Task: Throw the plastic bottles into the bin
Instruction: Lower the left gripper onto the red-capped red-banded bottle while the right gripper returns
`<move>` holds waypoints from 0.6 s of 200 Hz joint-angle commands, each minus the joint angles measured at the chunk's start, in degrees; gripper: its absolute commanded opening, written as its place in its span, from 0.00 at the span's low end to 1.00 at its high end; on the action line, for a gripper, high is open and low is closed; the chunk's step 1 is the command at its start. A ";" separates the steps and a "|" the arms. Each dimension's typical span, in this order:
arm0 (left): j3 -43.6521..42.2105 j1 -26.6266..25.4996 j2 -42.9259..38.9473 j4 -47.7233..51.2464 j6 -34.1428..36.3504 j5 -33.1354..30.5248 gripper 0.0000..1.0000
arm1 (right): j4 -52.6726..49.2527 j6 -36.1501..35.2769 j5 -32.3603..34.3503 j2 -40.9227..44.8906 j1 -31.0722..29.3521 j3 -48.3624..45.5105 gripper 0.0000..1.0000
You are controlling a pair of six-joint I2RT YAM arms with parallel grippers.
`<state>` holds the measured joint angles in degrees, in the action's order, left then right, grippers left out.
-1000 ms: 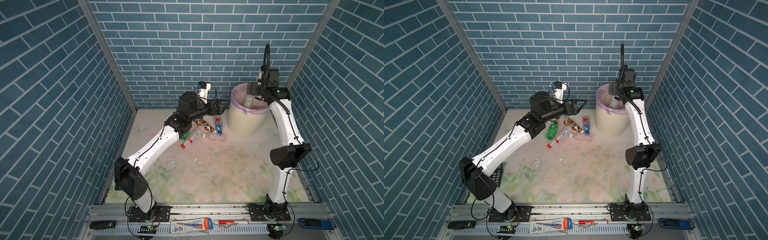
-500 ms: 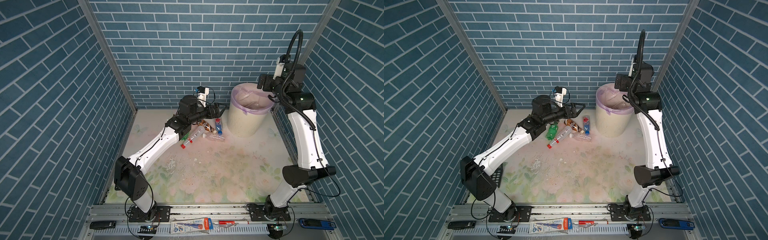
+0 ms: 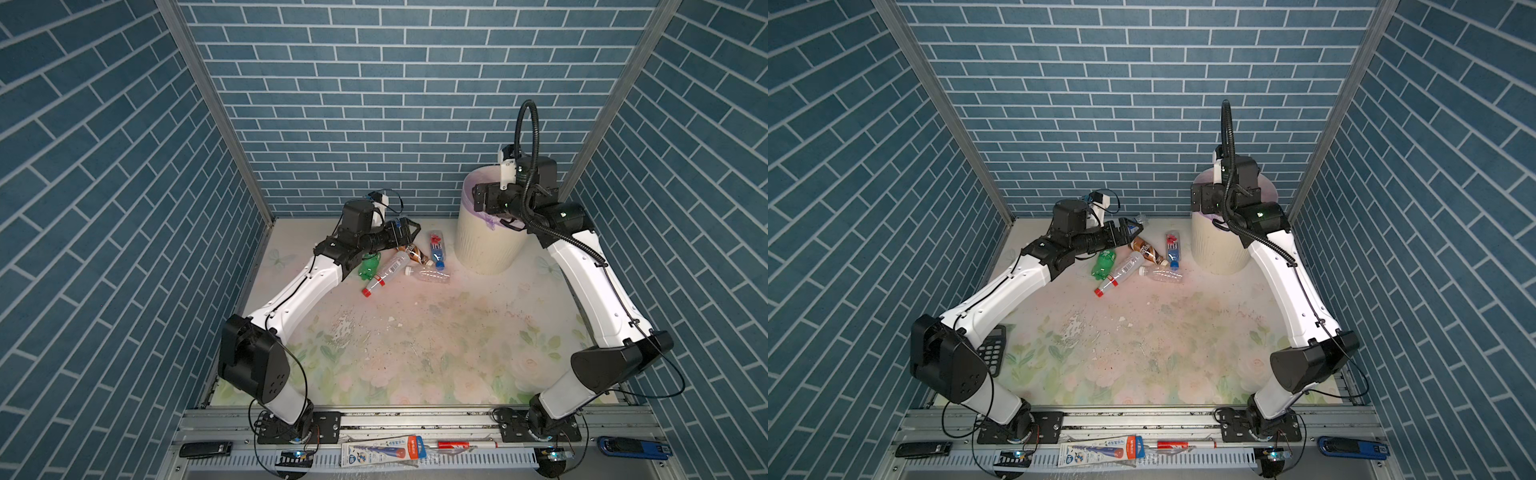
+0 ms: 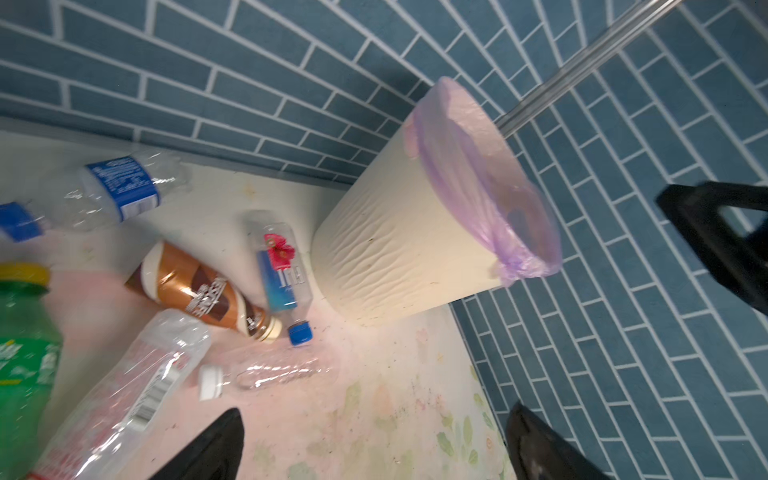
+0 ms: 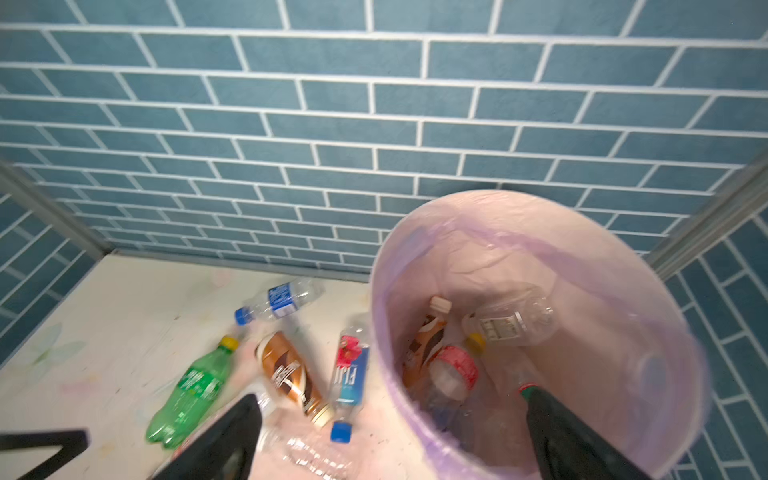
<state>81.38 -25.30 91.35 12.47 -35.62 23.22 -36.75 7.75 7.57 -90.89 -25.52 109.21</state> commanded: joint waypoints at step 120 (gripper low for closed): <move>-14.59 0.87 4.14 11.06 13.75 -19.11 0.99 | 18.23 12.37 -14.07 7.85 -9.04 -34.76 0.99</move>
<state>68.42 -24.56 94.24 26.50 -24.43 8.01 -22.65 17.39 -2.81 -84.73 -33.17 77.19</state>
